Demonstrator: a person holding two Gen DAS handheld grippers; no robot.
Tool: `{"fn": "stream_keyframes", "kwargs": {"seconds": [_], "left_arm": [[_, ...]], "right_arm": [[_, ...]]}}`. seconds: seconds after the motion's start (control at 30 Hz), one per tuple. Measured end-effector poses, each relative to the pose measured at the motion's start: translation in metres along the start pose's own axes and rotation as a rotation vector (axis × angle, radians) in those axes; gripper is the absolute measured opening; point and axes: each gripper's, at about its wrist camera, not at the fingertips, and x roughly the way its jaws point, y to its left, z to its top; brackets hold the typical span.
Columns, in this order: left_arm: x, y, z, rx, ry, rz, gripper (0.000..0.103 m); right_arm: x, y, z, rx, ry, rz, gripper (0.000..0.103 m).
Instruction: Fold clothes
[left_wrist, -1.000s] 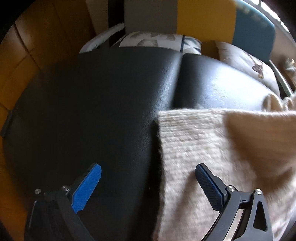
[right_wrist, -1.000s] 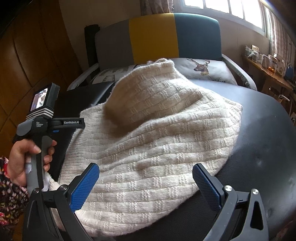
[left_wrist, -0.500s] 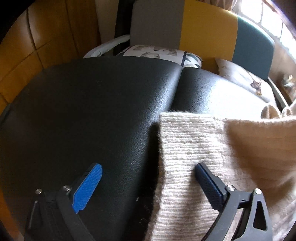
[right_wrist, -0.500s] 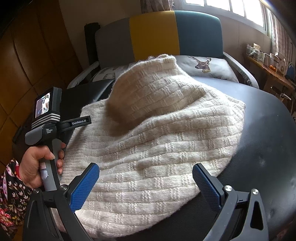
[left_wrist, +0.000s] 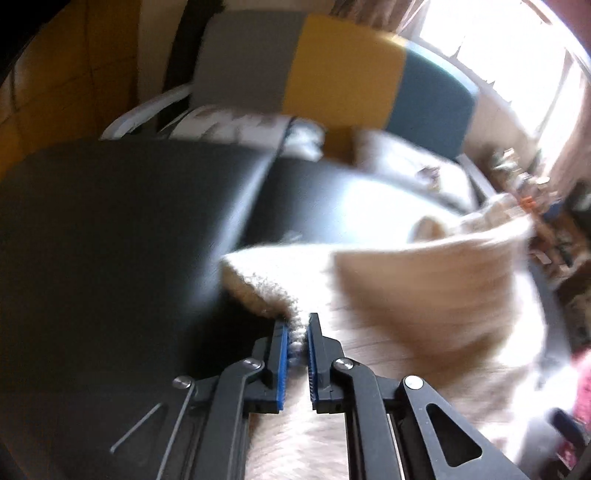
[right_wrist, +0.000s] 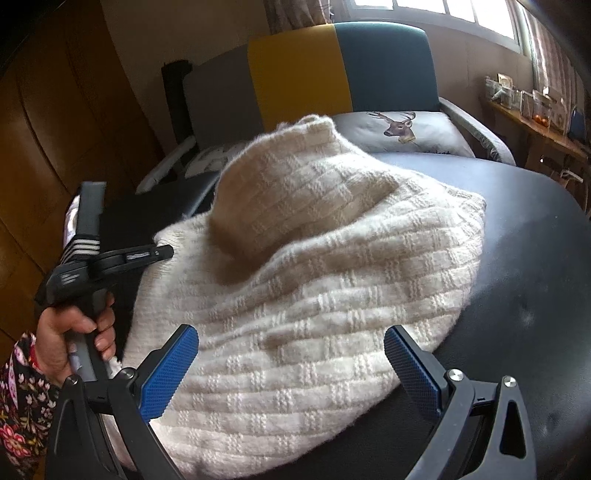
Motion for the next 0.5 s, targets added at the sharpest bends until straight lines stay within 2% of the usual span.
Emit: {"fn": "stream_keyframes", "kwargs": {"seconds": [0.13,0.23,0.37,0.43,0.5], "left_arm": [[-0.047,-0.035,0.006,0.064,-0.075,-0.174,0.009],[-0.085,-0.064,-0.007,0.095,-0.092,-0.33,0.009],[-0.105,-0.107,-0.022,0.149,-0.059,-0.514,0.009],[-0.101,-0.12,-0.029,0.172,-0.031,-0.563,0.009],[-0.092,-0.141,-0.052,0.202,0.033,-0.588,0.009]], "right_arm": [[-0.012,-0.012,0.015,0.059,-0.052,0.029,0.103],[-0.025,-0.023,0.025,0.108,-0.09,0.042,0.103],[-0.05,-0.043,0.034,0.177,-0.157,0.053,0.103],[-0.062,-0.056,0.036,0.221,-0.172,0.081,0.103],[-0.069,-0.069,0.039,0.268,-0.159,0.141,0.103]]}}
